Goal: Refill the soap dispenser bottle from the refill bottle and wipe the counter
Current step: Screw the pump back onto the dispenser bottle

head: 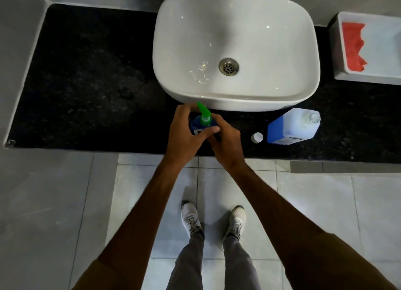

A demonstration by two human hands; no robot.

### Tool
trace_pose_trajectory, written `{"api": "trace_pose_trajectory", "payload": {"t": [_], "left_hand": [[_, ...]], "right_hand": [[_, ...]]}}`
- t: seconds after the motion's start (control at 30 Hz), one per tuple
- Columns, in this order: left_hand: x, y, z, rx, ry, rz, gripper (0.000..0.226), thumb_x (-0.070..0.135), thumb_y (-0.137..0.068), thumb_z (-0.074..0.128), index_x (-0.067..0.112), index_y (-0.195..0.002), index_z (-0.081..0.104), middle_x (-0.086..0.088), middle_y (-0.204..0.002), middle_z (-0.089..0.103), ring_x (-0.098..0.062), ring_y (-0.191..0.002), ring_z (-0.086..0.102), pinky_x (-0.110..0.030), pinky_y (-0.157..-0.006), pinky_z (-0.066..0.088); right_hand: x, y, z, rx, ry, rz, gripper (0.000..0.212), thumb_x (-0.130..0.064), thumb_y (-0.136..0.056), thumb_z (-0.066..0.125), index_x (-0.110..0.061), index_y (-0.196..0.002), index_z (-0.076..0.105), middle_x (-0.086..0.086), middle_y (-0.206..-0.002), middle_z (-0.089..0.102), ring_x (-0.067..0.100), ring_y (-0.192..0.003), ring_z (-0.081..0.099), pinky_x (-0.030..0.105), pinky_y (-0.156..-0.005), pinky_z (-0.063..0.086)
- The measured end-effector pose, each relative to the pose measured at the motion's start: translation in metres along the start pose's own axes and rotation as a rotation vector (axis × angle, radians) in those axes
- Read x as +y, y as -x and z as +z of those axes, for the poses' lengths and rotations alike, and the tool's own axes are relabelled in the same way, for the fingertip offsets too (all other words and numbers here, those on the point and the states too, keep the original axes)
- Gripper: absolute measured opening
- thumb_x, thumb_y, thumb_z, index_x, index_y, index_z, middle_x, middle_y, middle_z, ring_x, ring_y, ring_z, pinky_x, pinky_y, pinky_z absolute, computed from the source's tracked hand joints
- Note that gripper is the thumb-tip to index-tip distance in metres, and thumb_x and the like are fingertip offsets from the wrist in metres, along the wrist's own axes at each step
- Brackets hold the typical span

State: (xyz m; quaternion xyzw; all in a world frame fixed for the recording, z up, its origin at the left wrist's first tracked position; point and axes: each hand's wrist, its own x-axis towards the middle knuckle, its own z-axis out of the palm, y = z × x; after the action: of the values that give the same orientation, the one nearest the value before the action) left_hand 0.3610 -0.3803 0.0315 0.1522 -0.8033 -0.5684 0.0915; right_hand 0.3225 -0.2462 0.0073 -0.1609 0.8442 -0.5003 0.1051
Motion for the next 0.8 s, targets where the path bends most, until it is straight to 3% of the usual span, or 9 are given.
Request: {"api": "trace_pose_trajectory", "payload": {"t": [0.07, 0.13, 0.23, 0.3, 0.4, 0.47, 0.53, 0.7, 0.8], "left_hand": [[0.000, 0.002, 0.005, 0.115, -0.032, -0.024, 0.043, 0.024, -0.079, 0.087, 0.021, -0.115, 0.063, -0.001, -0.120, 0.066, -0.006, -0.111, 0.063, -0.013, -0.092, 0.053], [-0.002, 0.000, 0.003, 0.108, -0.066, -0.010, 0.035, 0.017, -0.085, 0.081, 0.020, -0.116, 0.067, 0.000, -0.122, 0.068, -0.007, -0.111, 0.063, -0.017, -0.094, 0.056], [-0.005, -0.005, -0.005, -0.102, -0.032, -0.001, 0.037, 0.007, -0.093, 0.070, 0.015, -0.129, 0.067, 0.002, -0.138, 0.062, -0.007, -0.125, 0.058, -0.023, -0.104, 0.055], [-0.003, -0.005, -0.006, -0.191, -0.005, -0.011, 0.048, 0.012, -0.092, 0.074, 0.017, -0.138, 0.061, 0.003, -0.143, 0.059, -0.004, -0.131, 0.055, -0.017, -0.106, 0.050], [0.001, -0.001, 0.004, -0.023, -0.023, -0.021, 0.048, 0.024, -0.082, 0.086, 0.018, -0.124, 0.063, 0.005, -0.124, 0.067, 0.004, -0.111, 0.061, -0.004, -0.093, 0.048], [0.002, 0.001, 0.011, 0.116, 0.002, -0.049, 0.037, 0.023, -0.080, 0.086, 0.021, -0.113, 0.069, 0.010, -0.110, 0.070, 0.008, -0.101, 0.064, -0.006, -0.087, 0.051], [0.001, 0.002, 0.016, 0.161, 0.033, -0.091, 0.034, 0.021, -0.081, 0.085, 0.021, -0.113, 0.071, 0.012, -0.106, 0.071, 0.013, -0.097, 0.064, -0.008, -0.085, 0.054], [-0.001, -0.005, 0.004, -0.018, 0.017, -0.076, 0.034, 0.014, -0.086, 0.079, 0.019, -0.119, 0.072, 0.007, -0.109, 0.073, 0.006, -0.100, 0.067, -0.024, -0.088, 0.062], [0.003, -0.009, -0.005, -0.128, 0.009, -0.046, 0.040, 0.018, -0.087, 0.080, 0.019, -0.125, 0.068, 0.003, -0.121, 0.072, -0.005, -0.115, 0.067, -0.031, -0.098, 0.059]], "right_hand": [[-0.001, 0.000, 0.000, -0.009, -0.023, 0.009, 0.045, -0.013, -0.095, 0.072, -0.006, -0.138, 0.059, 0.008, -0.127, 0.071, 0.019, -0.118, 0.070, 0.044, -0.100, 0.059], [-0.002, -0.001, 0.000, -0.010, -0.028, 0.023, 0.047, -0.012, -0.093, 0.075, -0.007, -0.138, 0.060, 0.008, -0.126, 0.072, 0.020, -0.117, 0.070, 0.044, -0.101, 0.059], [-0.001, -0.002, 0.000, -0.022, -0.025, 0.030, 0.048, -0.012, -0.093, 0.075, -0.007, -0.138, 0.059, 0.010, -0.127, 0.071, 0.022, -0.117, 0.070, 0.045, -0.100, 0.059], [0.000, -0.001, 0.000, -0.014, -0.017, 0.023, 0.044, -0.012, -0.095, 0.072, -0.007, -0.137, 0.060, 0.009, -0.125, 0.072, 0.020, -0.115, 0.071, 0.045, -0.099, 0.059], [-0.001, -0.001, 0.000, 0.001, -0.010, 0.009, 0.042, -0.012, -0.097, 0.070, -0.008, -0.137, 0.060, 0.008, -0.125, 0.072, 0.018, -0.115, 0.070, 0.043, -0.099, 0.060], [-0.002, -0.001, 0.000, -0.010, -0.015, 0.015, 0.045, -0.012, -0.095, 0.072, -0.008, -0.138, 0.060, 0.008, -0.127, 0.071, 0.019, -0.118, 0.070, 0.043, -0.100, 0.059], [-0.001, -0.003, -0.002, -0.026, -0.015, 0.018, 0.046, -0.012, -0.095, 0.072, -0.007, -0.139, 0.059, 0.009, -0.128, 0.071, 0.021, -0.119, 0.070, 0.045, -0.101, 0.059], [0.000, -0.005, -0.005, -0.055, -0.013, 0.037, 0.048, -0.015, -0.094, 0.074, -0.007, -0.139, 0.059, 0.010, -0.126, 0.073, 0.023, -0.117, 0.071, 0.047, -0.100, 0.059], [-0.001, -0.005, -0.006, -0.051, -0.013, 0.026, 0.047, -0.017, -0.094, 0.074, -0.006, -0.137, 0.060, 0.009, -0.123, 0.074, 0.021, -0.112, 0.073, 0.044, -0.098, 0.060]]}}
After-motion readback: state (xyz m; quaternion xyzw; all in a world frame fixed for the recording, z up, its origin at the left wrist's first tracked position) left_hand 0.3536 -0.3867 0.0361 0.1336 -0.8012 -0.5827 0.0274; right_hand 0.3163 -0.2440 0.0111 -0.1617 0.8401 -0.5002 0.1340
